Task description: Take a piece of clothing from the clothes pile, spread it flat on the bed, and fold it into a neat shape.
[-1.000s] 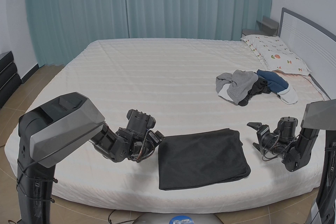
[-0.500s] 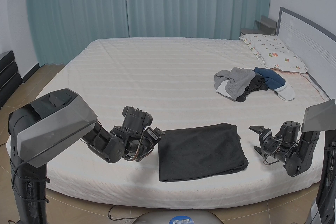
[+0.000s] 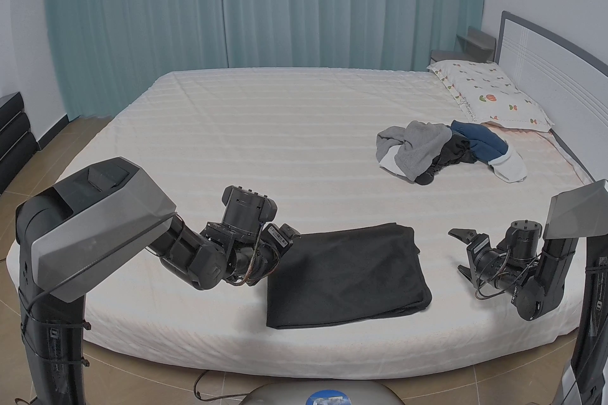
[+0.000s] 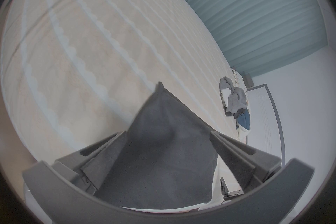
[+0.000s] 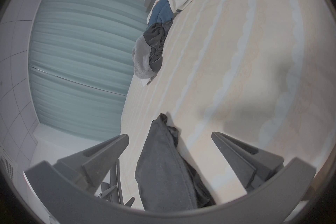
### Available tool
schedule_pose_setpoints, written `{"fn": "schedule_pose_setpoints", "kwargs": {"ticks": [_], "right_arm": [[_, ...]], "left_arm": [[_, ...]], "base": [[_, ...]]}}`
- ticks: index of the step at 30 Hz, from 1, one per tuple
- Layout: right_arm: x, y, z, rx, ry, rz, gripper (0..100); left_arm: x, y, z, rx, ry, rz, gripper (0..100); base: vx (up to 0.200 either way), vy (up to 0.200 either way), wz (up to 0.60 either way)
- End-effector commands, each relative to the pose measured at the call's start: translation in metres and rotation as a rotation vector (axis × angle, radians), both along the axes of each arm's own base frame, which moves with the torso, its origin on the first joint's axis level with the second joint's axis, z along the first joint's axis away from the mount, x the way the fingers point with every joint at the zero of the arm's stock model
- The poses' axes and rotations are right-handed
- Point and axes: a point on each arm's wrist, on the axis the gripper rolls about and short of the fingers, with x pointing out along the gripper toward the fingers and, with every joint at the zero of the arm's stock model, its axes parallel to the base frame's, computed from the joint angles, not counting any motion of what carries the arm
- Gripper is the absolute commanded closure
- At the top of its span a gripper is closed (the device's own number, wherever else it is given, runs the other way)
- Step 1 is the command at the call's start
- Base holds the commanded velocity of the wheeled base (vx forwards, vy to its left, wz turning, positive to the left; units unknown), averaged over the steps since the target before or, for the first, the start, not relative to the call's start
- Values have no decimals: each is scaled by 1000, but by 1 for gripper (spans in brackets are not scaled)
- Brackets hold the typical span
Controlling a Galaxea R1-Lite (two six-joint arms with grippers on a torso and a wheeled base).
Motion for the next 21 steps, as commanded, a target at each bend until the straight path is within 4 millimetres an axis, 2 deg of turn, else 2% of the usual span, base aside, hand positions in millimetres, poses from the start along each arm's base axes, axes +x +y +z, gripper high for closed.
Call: {"fn": "schedule_pose_setpoints", "kwargs": {"ticks": [1,5,10,19,21], "right_arm": [[-1,0,-1,0,1,0,0],[-4,0,-3,-2,-5,1,0],[-8,0,-7,-6,-11,5,0],[-8,0,-8,-6,-10,5,0],[-8,0,-8,-6,-10,5,0]], "left_arm": [[3,7,0,12,-3,11,0],[9,28,3,47,-14,32,0],[3,57,-10,148,12,-3,0],[-1,57,-19,92,53,-117,0],[3,59,-26,100,35,-134,0]], "base": [[0,0,0],[0,0,0],[0,0,0],[0,0,0],[0,0,0]]}}
